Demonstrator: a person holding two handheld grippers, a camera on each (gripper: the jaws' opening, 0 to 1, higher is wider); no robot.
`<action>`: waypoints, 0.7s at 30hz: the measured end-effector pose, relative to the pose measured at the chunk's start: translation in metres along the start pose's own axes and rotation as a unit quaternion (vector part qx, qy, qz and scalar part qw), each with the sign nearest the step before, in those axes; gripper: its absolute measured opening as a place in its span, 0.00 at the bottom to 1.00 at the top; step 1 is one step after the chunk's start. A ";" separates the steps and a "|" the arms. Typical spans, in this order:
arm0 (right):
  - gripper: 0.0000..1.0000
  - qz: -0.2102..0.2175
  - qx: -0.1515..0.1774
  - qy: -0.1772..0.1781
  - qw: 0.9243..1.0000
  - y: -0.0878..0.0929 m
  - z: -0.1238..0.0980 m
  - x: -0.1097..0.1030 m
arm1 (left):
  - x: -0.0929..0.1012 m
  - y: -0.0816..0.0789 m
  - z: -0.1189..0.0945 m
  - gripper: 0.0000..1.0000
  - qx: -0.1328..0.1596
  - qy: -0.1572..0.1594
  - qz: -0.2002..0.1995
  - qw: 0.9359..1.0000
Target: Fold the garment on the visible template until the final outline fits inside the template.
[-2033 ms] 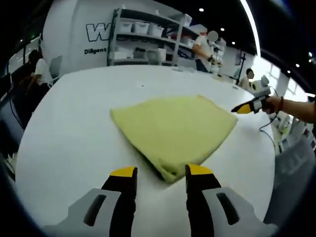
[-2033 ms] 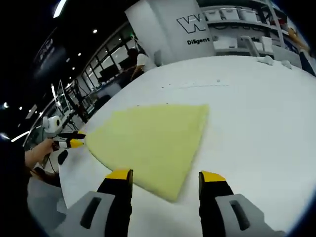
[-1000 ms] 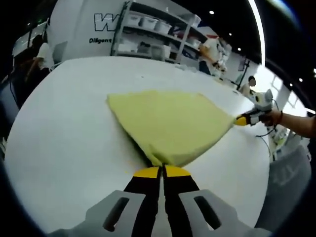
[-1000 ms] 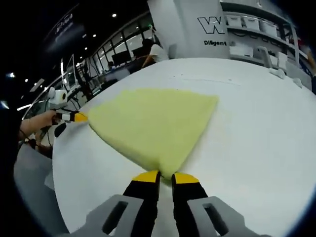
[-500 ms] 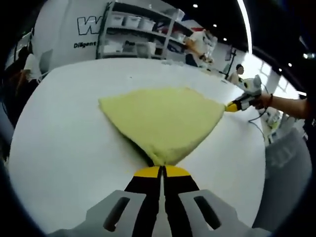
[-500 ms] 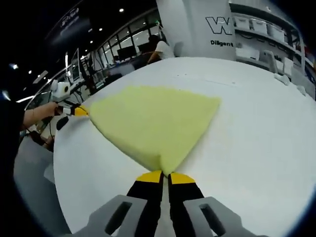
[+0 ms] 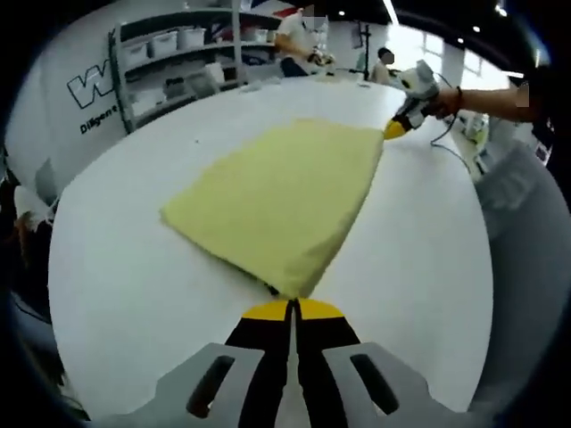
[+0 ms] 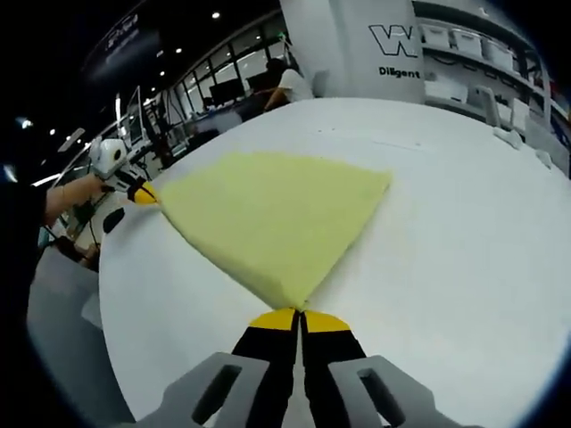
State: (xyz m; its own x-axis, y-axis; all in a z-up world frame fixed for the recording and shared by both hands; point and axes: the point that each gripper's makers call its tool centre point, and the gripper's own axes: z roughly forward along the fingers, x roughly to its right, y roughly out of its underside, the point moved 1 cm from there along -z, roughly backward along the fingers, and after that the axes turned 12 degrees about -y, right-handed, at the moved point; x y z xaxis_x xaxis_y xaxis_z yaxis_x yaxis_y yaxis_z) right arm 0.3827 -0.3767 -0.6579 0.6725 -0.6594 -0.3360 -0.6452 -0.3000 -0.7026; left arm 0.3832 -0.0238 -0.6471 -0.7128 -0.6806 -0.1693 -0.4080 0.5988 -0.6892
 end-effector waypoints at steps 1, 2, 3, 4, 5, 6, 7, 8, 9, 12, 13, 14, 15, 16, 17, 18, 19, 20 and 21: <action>0.00 0.000 0.000 -0.001 1.000 0.000 0.000 0.000 | 0.000 0.002 0.001 0.00 -0.003 -0.001 0.000 1.000; 0.00 0.001 0.000 -0.002 1.000 0.000 0.000 -0.001 | 0.000 0.003 0.002 0.00 -0.005 -0.002 -0.002 1.000; 0.00 0.002 -0.001 -0.005 1.000 0.000 -0.001 -0.003 | 0.000 0.004 0.001 0.00 -0.005 -0.002 -0.004 1.000; 0.00 0.001 -0.002 -0.006 1.000 0.001 -0.001 -0.003 | 0.000 0.005 0.001 0.00 -0.006 -0.004 -0.007 1.000; 0.00 -0.005 -0.004 -0.005 1.000 0.001 -0.003 -0.004 | 0.000 0.006 0.000 0.00 -0.006 -0.005 -0.010 1.000; 0.00 -0.006 -0.004 -0.006 1.000 0.001 -0.003 -0.005 | 0.000 0.006 -0.001 0.00 -0.005 -0.005 -0.014 1.000; 0.00 -0.007 -0.004 -0.008 1.000 0.001 -0.004 -0.006 | 0.000 0.006 -0.002 0.00 -0.004 -0.006 -0.018 1.000; 0.00 -0.007 -0.005 -0.009 1.000 0.001 -0.004 -0.006 | -0.001 0.007 -0.003 0.00 -0.003 -0.008 -0.023 1.000; 0.00 -0.009 -0.006 -0.010 1.000 0.001 -0.004 -0.007 | 0.000 0.008 -0.004 0.00 -0.003 -0.009 -0.027 1.000; 0.00 -0.012 -0.007 -0.014 1.000 0.003 -0.005 -0.007 | 0.002 0.011 -0.006 0.00 -0.002 -0.013 -0.037 0.999; 0.00 -0.013 -0.009 -0.015 1.000 0.005 -0.005 -0.008 | 0.003 0.011 -0.007 0.00 -0.001 -0.013 -0.040 0.999; 0.00 -0.011 -0.009 -0.014 1.000 0.007 -0.006 -0.008 | 0.004 0.012 -0.007 0.00 -0.001 -0.013 -0.044 0.999; 0.00 -0.010 -0.009 -0.015 1.000 0.008 -0.006 -0.009 | 0.003 0.013 -0.008 0.00 0.000 -0.014 -0.047 0.999; 0.00 -0.008 -0.009 -0.016 1.000 0.010 -0.007 -0.009 | 0.004 0.014 -0.008 0.00 -0.001 -0.013 -0.050 0.999; 0.00 -0.008 -0.010 -0.016 1.000 0.011 -0.008 -0.010 | 0.006 0.015 -0.009 0.00 -0.001 -0.012 -0.052 0.999; 0.00 -0.009 -0.011 -0.017 1.000 0.012 -0.009 -0.013 | 0.007 0.015 -0.010 0.00 -0.001 -0.010 -0.055 0.998; 0.00 -0.010 -0.012 -0.018 1.000 0.013 -0.009 -0.014 | 0.008 0.016 -0.011 0.00 -0.001 -0.008 -0.059 0.998; 0.00 -0.009 -0.013 -0.018 1.000 0.015 -0.011 -0.015 | 0.009 0.017 -0.012 0.00 0.000 -0.007 -0.064 0.998; 0.00 -0.009 -0.014 -0.020 1.000 0.016 -0.012 -0.017 | 0.011 0.017 -0.014 0.00 0.003 -0.003 -0.071 0.997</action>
State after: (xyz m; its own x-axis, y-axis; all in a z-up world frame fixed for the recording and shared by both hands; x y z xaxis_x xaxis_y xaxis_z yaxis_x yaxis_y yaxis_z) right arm 0.3566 -0.3790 -0.6563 0.6972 -0.6266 -0.3483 -0.6424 -0.3303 -0.6916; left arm 0.3604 -0.0152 -0.6506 -0.6448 -0.7608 -0.0734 -0.5020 0.4939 -0.7100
